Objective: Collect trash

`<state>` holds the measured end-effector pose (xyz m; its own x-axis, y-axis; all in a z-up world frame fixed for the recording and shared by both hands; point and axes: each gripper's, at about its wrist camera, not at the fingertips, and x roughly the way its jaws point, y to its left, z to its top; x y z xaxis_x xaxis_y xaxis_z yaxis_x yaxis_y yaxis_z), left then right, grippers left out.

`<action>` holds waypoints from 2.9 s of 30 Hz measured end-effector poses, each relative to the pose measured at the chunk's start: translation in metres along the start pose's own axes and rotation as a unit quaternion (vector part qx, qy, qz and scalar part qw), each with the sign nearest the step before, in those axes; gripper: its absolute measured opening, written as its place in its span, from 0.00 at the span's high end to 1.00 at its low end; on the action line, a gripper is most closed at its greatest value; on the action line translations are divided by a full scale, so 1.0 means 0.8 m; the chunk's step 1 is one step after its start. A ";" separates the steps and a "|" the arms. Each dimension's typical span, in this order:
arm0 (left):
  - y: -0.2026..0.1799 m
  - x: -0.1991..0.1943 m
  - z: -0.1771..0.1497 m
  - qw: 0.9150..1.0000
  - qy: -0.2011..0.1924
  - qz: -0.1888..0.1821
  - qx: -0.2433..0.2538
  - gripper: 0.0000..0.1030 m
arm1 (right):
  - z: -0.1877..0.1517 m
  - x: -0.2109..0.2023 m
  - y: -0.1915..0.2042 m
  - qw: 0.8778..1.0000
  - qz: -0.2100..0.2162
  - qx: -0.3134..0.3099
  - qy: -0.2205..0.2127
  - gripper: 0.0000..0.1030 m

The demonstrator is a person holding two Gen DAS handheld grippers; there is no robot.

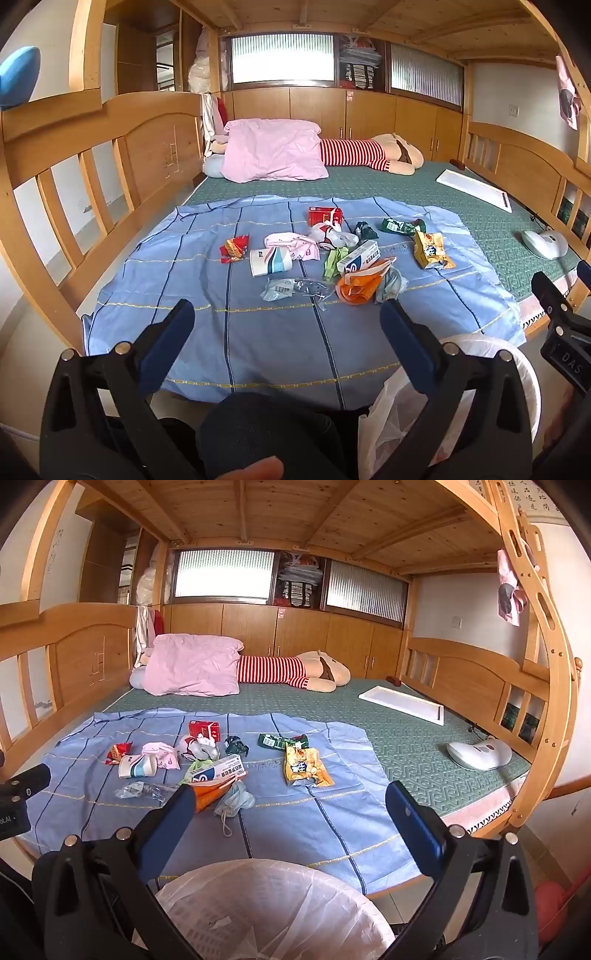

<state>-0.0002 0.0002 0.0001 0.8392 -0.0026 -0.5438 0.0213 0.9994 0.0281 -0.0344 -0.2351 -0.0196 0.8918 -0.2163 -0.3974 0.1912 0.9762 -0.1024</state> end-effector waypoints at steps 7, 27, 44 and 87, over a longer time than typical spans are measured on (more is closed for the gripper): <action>0.002 -0.001 0.001 1.000 -0.001 0.000 0.001 0.03 | 0.001 0.001 -0.004 1.000 0.003 0.005 0.004 0.03; -0.003 -0.002 0.006 1.000 0.002 0.001 0.005 0.03 | 0.004 -0.007 -0.002 1.000 0.013 0.009 0.006 0.03; -0.005 -0.003 -0.001 1.000 0.002 0.002 0.007 0.03 | 0.000 -0.006 0.001 1.000 0.020 0.013 0.013 0.03; -0.013 0.003 -0.015 1.000 0.007 0.000 0.010 0.03 | -0.006 -0.001 0.000 0.999 0.027 0.016 0.028 0.03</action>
<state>-0.0049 -0.0098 -0.0112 0.8317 -0.0024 -0.5552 0.0326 0.9985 0.0446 -0.0373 -0.2350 -0.0233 0.8774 -0.1630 -0.4513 0.1570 0.9863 -0.0511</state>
